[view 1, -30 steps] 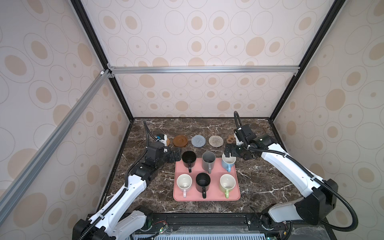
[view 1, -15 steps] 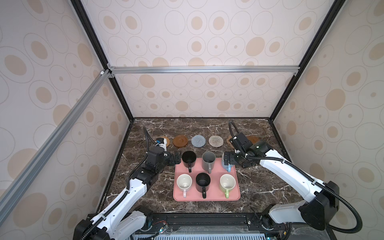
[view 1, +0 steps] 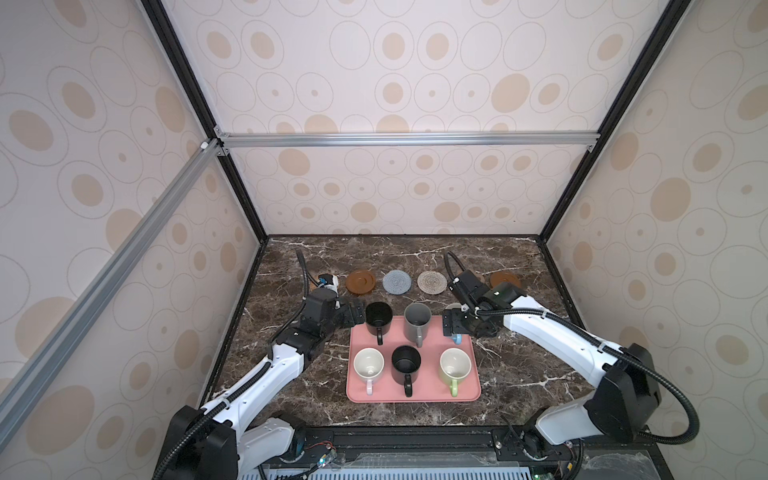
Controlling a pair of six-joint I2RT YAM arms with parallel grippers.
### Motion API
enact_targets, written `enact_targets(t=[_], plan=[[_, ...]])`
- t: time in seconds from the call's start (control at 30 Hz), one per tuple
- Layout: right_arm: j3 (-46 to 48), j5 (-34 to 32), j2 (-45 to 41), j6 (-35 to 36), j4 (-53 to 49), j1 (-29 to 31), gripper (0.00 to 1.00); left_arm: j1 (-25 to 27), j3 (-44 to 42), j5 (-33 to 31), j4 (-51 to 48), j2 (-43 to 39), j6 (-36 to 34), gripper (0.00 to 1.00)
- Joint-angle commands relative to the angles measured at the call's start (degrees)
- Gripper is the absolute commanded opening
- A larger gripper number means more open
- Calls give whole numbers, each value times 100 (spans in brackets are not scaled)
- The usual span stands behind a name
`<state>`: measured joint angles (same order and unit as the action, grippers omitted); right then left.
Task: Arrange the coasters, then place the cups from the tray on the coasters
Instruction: 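Move the right gripper over the light blue mug and lower onto its rim, then close the right gripper on the light blue mug rim and lift it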
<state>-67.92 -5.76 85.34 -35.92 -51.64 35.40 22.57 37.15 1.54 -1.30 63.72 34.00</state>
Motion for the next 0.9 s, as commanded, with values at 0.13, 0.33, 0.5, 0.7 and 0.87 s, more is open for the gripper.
enact_targets(t=[0.13, 0.33, 0.5, 0.7, 0.87], plan=[[-142, -158, 446, 47, 55, 38, 82, 55, 270, -439, 296, -85, 284, 100], [5, -191, 475, -147, 208, 38, 78, 55, 223, -523, 313, -108, 283, 100], [2, -153, 652, -270, 222, 46, 72, 55, 177, -527, 269, -88, 274, 100], [124, -205, 664, -378, 338, 40, 67, 57, 143, -532, 310, -73, 304, 100], [182, -257, 725, -389, 371, 43, 64, 55, 114, -541, 306, -86, 315, 100]])
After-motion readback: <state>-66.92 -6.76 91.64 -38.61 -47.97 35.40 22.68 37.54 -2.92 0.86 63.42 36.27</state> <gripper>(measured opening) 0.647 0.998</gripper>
